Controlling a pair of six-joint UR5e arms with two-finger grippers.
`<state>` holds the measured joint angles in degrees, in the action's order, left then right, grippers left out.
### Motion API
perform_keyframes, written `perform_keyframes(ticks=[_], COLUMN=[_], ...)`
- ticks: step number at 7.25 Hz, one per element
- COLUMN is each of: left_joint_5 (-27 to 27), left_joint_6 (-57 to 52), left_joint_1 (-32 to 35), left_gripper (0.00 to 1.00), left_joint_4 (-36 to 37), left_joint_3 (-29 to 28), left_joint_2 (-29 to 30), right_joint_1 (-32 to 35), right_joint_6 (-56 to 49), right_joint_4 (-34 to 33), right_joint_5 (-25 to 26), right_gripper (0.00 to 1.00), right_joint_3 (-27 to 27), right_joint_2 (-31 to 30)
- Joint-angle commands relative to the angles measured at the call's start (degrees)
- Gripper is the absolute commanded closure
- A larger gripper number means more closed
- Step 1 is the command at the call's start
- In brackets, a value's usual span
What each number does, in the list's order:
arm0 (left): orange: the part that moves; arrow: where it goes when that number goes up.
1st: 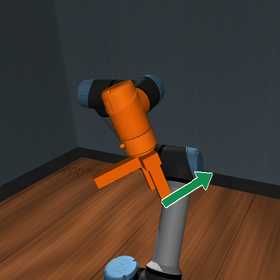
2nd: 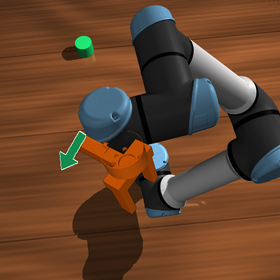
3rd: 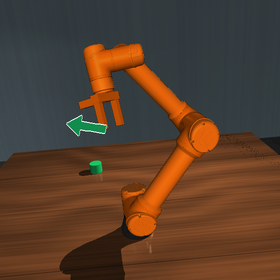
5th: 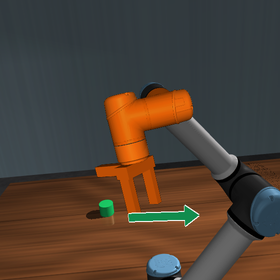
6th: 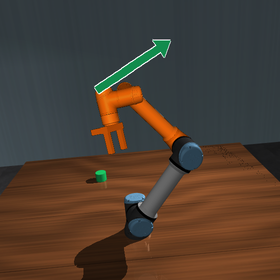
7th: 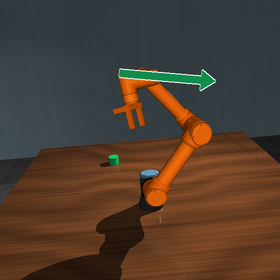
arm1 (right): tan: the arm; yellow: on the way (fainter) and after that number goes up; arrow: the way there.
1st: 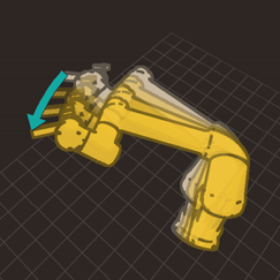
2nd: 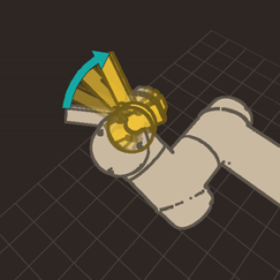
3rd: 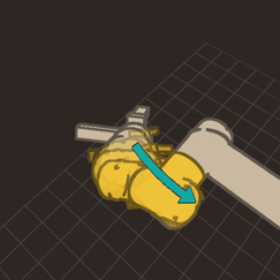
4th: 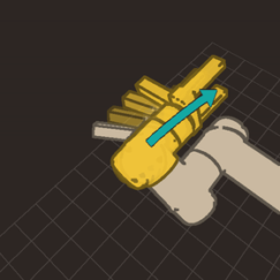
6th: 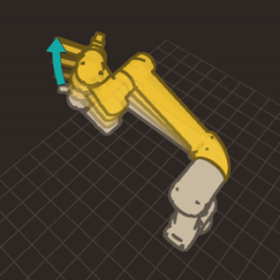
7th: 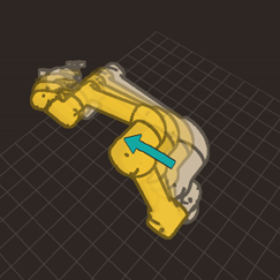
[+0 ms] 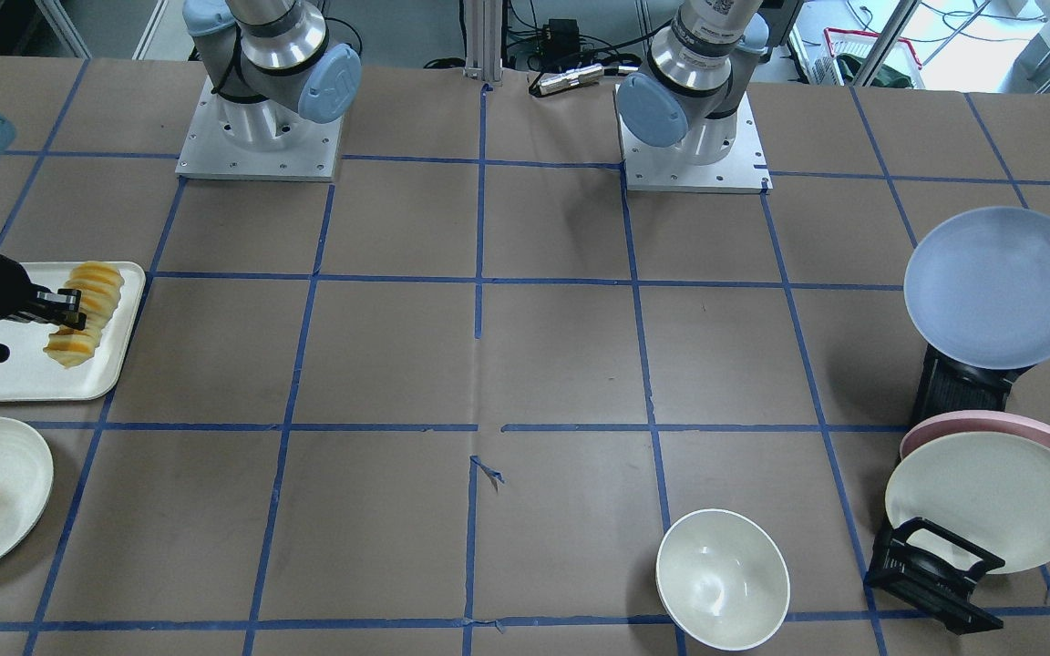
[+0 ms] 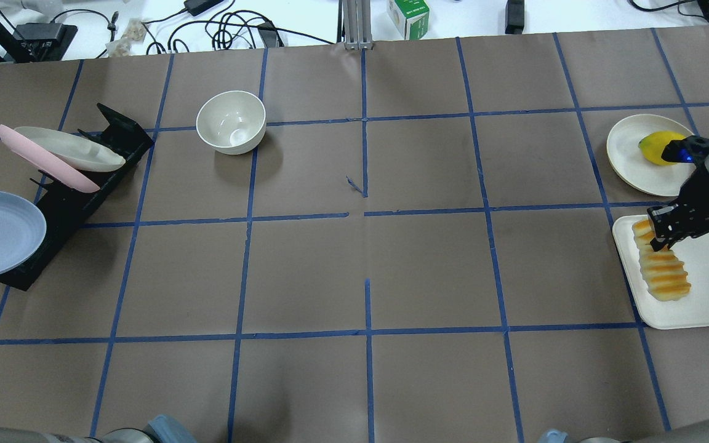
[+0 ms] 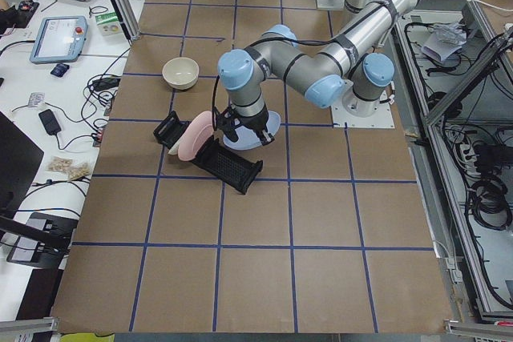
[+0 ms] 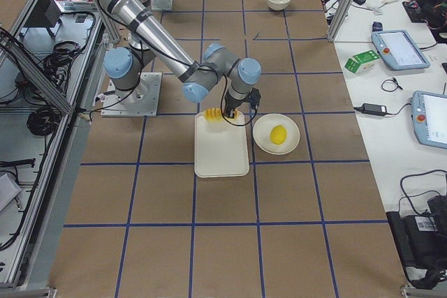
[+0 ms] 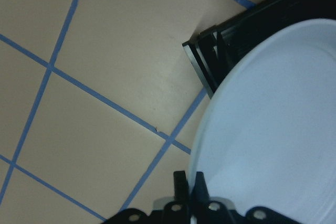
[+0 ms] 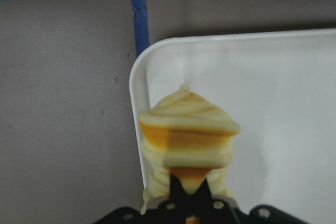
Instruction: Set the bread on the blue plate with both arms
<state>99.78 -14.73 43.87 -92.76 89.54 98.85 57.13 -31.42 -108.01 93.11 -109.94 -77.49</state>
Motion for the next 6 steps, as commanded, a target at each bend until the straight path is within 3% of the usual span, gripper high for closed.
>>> perform_keyframes(ticks=[1, 3, 5, 6], left_joint_5=[-5.97, -17.45, -24.59, -27.60], left_joint_6=[-1.08, 1.26, 1.89, 7.56], left_joint_1=[5.57, 17.33, 26.39, 32.10], left_gripper=[1.00, 1.00, 1.00, 1.00], left_joint_4=[-6.29, -4.37, 15.14, 21.15], left_joint_3=[3.43, 9.04, 18.86, 23.53], left_joint_2=[-3.56, -4.98, -4.54, -4.80], right_joint_1=[0.96, 6.30, 11.49, 13.95], right_joint_6=[2.40, 7.51, 13.37, 14.19], right_joint_4=[9.98, 15.78, 16.43, 16.34], right_joint_5=[-0.74, -1.00, -2.75, -6.15], right_gripper=[1.00, 1.00, 1.00, 1.00], right_joint_3=[6.64, 10.95, 12.29, 12.38], right_joint_2=[-1.61, -2.83, -3.37, -3.54])
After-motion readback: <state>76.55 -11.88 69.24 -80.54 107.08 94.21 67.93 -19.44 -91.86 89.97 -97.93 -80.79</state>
